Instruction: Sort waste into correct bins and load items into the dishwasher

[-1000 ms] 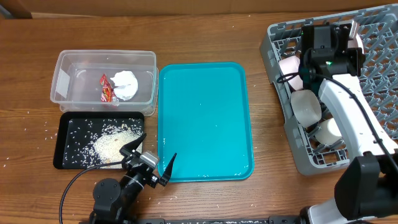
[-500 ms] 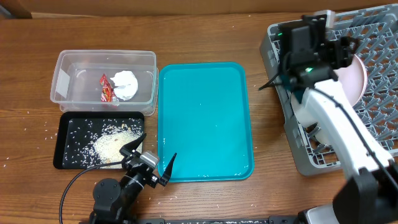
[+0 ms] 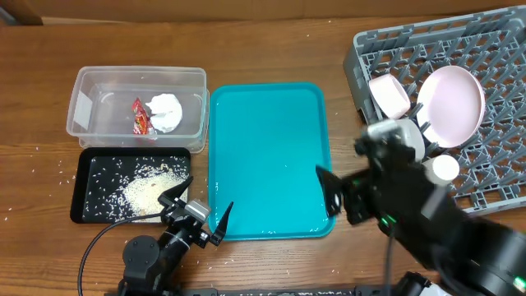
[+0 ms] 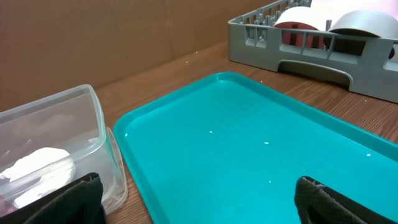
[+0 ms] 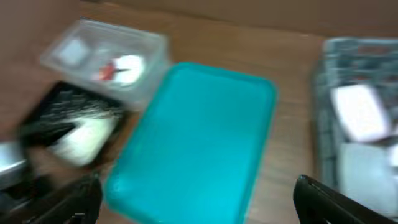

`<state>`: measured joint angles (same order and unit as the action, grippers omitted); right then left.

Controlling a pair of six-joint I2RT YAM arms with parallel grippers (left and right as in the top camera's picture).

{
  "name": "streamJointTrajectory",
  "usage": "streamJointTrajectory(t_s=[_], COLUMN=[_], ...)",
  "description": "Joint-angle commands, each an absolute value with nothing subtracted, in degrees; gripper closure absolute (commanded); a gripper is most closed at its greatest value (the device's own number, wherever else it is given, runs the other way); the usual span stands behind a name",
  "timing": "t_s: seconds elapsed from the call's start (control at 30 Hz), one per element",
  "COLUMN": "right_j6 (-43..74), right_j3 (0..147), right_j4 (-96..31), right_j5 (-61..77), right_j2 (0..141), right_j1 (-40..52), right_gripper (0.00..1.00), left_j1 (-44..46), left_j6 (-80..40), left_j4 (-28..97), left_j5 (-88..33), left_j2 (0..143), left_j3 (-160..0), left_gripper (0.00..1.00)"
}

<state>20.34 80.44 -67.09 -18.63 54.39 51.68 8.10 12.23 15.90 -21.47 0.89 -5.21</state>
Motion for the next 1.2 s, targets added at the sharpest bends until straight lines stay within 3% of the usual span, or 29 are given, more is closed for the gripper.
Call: streamJointTrajectory(t_s=[0.0, 0.23, 0.43, 0.53, 0.67, 0.77, 0.97, 1.17], right_j6=[22.5, 21.15, 10.17, 9.04, -1.28, -1.52, -1.52, -1.5], right_j3=[80.75, 80.75, 80.58, 78.76, 66.98, 52.21, 31.59, 17.32], right_j4=[-68.95, -66.43, -66.39, -63.05, -47.83, -36.67, -22.5, -16.53], right_j5=[-8.95, -25.93, -25.78, -19.88, 5.52, 13.15, 13.41, 13.85], right_j2=[50.37, 48.27, 48.07, 46.33, 40.95, 33.98, 20.25, 7.2], right_j1=[52.07, 52.01, 50.78, 40.84, 19.7, 11.35, 11.25, 11.25], right_gripper=[0.0, 0.0, 0.0, 0.0, 0.0, 0.0, 0.0, 0.0], left_j1=[7.53, 7.53, 7.53, 7.53, 7.53, 7.53, 7.53, 7.53], left_j6=[12.86, 12.86, 12.86, 12.86, 12.86, 12.86, 12.86, 12.86], left_j4=[15.97, 15.97, 15.97, 15.97, 15.97, 15.97, 15.97, 15.97], left_j5=[-22.06, -22.06, -22.06, -22.06, -22.06, -22.06, -22.06, -22.06], left_j2=[0.36, 0.36, 0.36, 0.36, 0.36, 0.36, 0.36, 0.36], left_j3=[-5.06, -5.06, -5.06, -5.06, -5.06, -5.06, -5.06, -5.06], left_gripper=[0.0, 0.0, 0.0, 0.0, 0.0, 0.0, 0.0, 0.0])
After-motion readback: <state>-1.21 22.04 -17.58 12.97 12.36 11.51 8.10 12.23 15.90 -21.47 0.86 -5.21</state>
